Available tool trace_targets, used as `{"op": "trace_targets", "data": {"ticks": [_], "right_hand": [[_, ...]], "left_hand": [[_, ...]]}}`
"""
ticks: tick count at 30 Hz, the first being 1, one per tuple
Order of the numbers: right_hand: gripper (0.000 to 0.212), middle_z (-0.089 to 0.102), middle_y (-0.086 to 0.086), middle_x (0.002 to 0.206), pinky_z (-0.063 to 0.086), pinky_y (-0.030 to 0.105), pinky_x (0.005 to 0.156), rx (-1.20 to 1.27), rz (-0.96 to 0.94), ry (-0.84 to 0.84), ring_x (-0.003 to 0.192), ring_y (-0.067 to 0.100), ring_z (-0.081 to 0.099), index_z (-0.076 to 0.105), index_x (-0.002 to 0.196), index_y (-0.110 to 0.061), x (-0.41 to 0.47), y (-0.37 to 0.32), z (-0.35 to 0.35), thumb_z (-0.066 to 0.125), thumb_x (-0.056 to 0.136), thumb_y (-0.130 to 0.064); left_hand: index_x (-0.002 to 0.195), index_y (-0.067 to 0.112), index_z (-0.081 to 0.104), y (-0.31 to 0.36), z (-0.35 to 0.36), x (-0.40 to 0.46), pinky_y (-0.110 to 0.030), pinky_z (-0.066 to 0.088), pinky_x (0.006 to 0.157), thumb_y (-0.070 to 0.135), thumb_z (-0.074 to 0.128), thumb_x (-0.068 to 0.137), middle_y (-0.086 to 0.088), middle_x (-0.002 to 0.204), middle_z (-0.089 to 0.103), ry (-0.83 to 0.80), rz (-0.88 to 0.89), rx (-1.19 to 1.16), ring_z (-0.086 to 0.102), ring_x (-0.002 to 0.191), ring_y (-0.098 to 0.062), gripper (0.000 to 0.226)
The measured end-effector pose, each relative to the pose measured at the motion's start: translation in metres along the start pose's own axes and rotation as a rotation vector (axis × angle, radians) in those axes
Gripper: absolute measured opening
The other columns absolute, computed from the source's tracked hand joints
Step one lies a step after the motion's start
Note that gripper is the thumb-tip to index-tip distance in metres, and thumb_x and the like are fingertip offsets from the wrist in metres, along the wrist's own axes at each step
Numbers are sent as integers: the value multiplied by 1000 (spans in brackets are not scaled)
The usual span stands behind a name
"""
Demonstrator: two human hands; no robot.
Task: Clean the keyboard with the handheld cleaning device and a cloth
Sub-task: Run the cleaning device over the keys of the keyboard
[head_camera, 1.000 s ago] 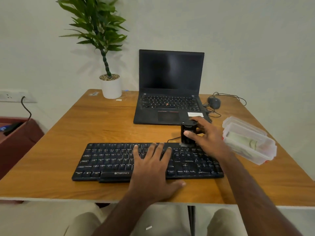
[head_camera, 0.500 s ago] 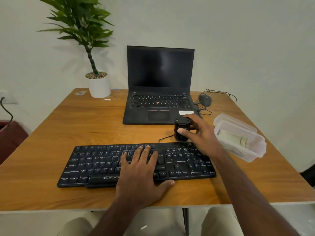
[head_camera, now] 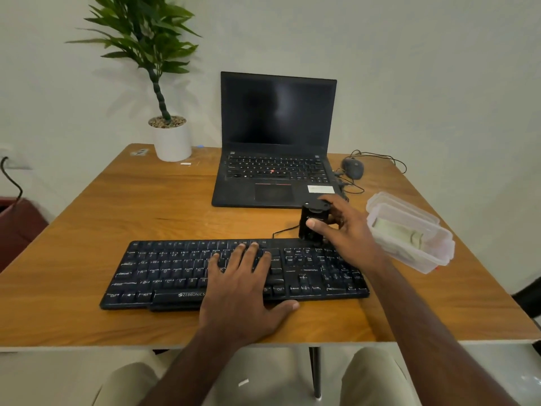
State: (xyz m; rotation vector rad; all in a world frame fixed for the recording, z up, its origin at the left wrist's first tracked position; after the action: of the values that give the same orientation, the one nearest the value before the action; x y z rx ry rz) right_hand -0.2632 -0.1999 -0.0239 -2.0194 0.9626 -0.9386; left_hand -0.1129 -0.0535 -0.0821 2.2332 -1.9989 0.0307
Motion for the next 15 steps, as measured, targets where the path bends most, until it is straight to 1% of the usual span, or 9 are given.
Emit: {"op": "trace_targets", "data": {"ticks": [2, 4, 7, 9, 13, 15], "right_hand": [[42, 69, -12, 118, 56, 46, 95, -84, 7, 30, 109, 10, 66, 61, 126, -35, 6, 1, -9, 77, 88, -36], [44, 69, -13, 119, 55, 48, 97, -77, 17, 64, 111, 12, 66, 61, 127, -35, 8, 0, -15, 78, 87, -38], [41, 70, -10, 117, 57, 49, 93, 0, 6, 19, 109, 14, 67, 61, 125, -35, 0, -3, -4, 78, 87, -36], [40, 70, -10, 116, 59, 49, 90, -34, 3, -2, 106, 12, 68, 61, 124, -37, -3, -2, 0, 77, 87, -38], [35, 70, -12, 114, 57, 48, 93, -154, 25, 88, 102, 10, 68, 59, 117, -42, 4, 2, -31, 78, 87, -35], [34, 71, -13, 114, 56, 47, 94, -104, 10, 128, 104, 12, 68, 61, 117, -37, 3, -1, -42, 78, 88, -32]], "left_hand": [[156, 29, 29, -1, 0, 0, -63, 11, 120, 100, 17, 70, -3, 166, 24, -3, -3, 2, 18, 153, -25, 112], [158, 30, 24, 1, 0, -1, -62, 8, 121, 99, 15, 70, -2, 167, 18, -26, -1, 9, 13, 154, -23, 112], [158, 30, 23, 1, -2, 0, -62, 8, 120, 99, 13, 71, -2, 167, 18, -17, -3, -1, 12, 154, -23, 111], [157, 29, 26, 1, -2, 0, -62, 10, 120, 99, 13, 71, -3, 167, 21, -12, -5, 3, 15, 154, -24, 111], [158, 30, 19, 0, 2, 0, -61, 8, 121, 98, 14, 72, -1, 168, 14, -49, -4, 21, 10, 155, -22, 110], [158, 31, 19, 0, 1, 0, -61, 8, 121, 98, 14, 72, -1, 168, 14, -45, -4, 10, 10, 155, -22, 109]]}}
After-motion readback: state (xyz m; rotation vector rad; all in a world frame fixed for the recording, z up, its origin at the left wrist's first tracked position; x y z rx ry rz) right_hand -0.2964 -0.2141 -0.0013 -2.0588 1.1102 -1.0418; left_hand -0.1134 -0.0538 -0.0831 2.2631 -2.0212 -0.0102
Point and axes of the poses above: each hand's wrist, its own x-axis towards the middle knuckle, its own z-axis out of the palm, y = z × x, the point moved 10 cm from there along x, towards the middle knuckle
